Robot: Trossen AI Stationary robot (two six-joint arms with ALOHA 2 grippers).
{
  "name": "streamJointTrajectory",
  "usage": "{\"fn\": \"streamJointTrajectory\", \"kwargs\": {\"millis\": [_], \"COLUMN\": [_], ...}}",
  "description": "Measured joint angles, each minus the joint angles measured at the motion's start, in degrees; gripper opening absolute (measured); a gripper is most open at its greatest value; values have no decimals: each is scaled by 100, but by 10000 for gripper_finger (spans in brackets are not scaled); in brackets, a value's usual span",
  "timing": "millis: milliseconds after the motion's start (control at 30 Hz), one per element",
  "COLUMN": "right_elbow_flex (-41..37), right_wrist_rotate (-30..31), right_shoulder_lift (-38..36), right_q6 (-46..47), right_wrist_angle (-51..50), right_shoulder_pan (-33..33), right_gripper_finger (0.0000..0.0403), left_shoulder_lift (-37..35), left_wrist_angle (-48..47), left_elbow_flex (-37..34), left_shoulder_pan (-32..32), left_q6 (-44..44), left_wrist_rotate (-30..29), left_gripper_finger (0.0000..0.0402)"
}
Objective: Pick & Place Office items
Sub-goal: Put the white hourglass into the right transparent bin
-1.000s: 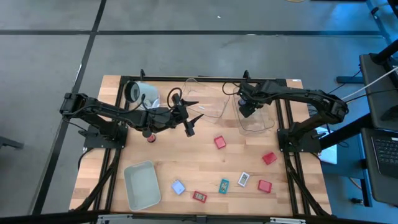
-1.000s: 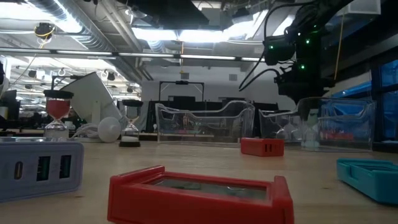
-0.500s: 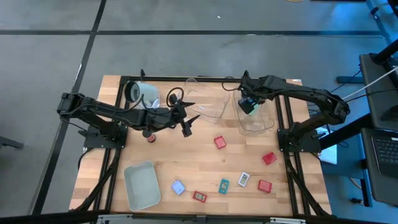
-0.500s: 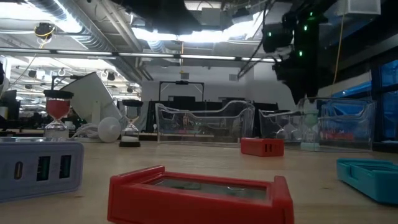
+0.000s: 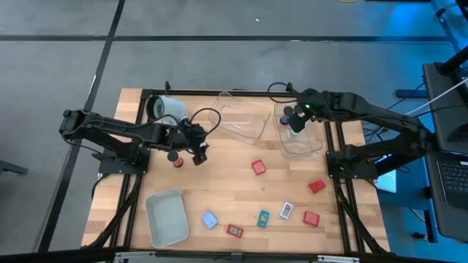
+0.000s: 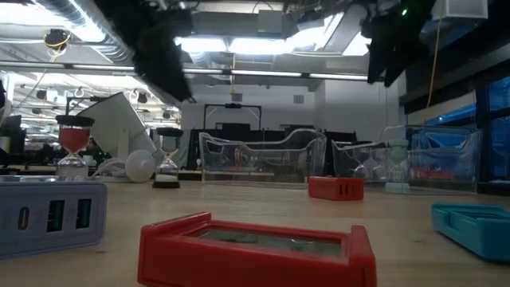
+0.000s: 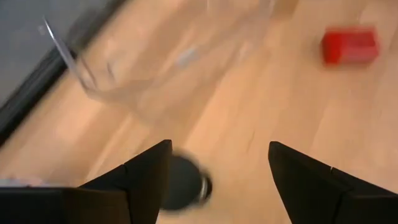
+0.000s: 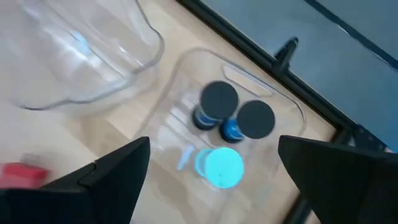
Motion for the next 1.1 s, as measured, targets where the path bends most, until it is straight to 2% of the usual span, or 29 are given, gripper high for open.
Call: {"fn": "streamJointTrajectory", "kwargs": {"millis": [233,333,500,667,767,1100], "right_elbow_flex": [2,-2,-94,-127,-127,-127], "right_wrist_rotate": [-1,-2,-18,-20,-18,-14], "right_shoulder_lift": [-290,-273,-261,-259,-259,-259], "right_q6": [119,125,142,144,143,142], "right_wrist_angle": [212,214,218,217,215,216], "right_shoulder_pan": [340,400,418,418,418,418], "right_gripper_finger": [357,357,357,357,357,357], "left_shoulder_lift": [150,324,585,712,777,1120], "left_wrist_angle": [-140,-204,-107,-175,-154,-134], "left_elbow_flex": [1,-1,-1,-1,-1,-1], "left_shoulder_pan": [135,414,924,1199,1230,1211], "left_q6": [360,156,-140,-341,-375,-1009], "left_wrist_rotate": [41,13,536,669,883,862], "left_gripper_finger": [293,303,310,310,310,310]}}
